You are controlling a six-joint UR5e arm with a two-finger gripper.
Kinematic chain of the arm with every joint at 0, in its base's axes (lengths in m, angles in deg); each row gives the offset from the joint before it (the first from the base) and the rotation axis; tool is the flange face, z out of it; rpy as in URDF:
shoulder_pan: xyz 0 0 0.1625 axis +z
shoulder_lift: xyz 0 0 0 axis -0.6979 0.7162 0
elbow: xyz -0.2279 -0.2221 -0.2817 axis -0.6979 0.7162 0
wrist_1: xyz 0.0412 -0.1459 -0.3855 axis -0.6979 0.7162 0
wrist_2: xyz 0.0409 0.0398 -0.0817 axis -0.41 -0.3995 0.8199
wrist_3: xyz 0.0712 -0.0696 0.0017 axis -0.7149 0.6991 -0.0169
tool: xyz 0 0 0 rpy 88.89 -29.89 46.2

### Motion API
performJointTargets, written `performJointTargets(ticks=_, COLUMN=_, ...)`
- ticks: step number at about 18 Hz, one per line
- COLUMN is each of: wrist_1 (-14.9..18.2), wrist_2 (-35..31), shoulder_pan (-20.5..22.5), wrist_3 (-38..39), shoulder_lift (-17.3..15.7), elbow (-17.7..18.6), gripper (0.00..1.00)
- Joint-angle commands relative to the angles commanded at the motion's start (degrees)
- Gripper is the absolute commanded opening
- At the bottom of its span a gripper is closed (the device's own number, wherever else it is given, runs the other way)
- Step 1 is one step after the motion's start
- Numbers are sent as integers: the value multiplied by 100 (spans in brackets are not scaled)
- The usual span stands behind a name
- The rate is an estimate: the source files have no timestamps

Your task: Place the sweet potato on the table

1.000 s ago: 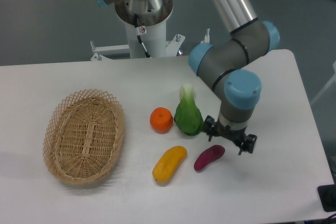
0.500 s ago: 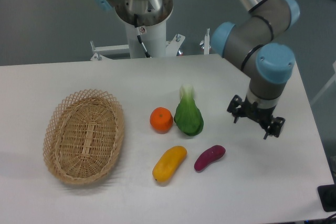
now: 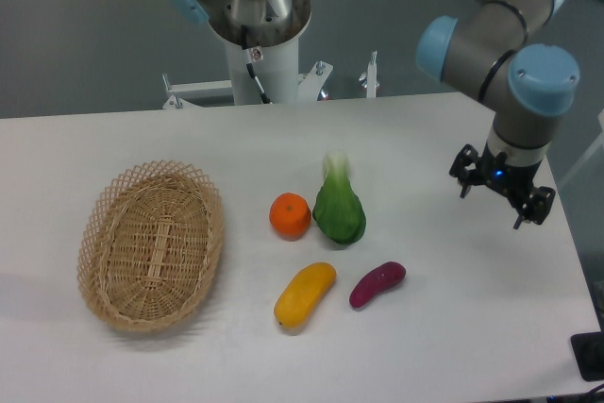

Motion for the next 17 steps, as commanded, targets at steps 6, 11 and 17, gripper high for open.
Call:
performJointTargets(ticks=6, wrist_1=0, wrist_2=-9, shoulder_pan=79, wrist_3=-18, shoulder_lift=-18, elbow=44, gripper=100)
performJointTargets(ticks=11, wrist_1=-17, wrist_2=-26, shoulder_pan=62, wrist_3=-18, shoulder_lift=-18, elbow=79, gripper=100)
performJointTargets(ticks=17, wrist_1=-18, wrist_2=-35, shoulder_pan=53, wrist_3=-18, shoulder_lift=-18, elbow=88, gripper=100)
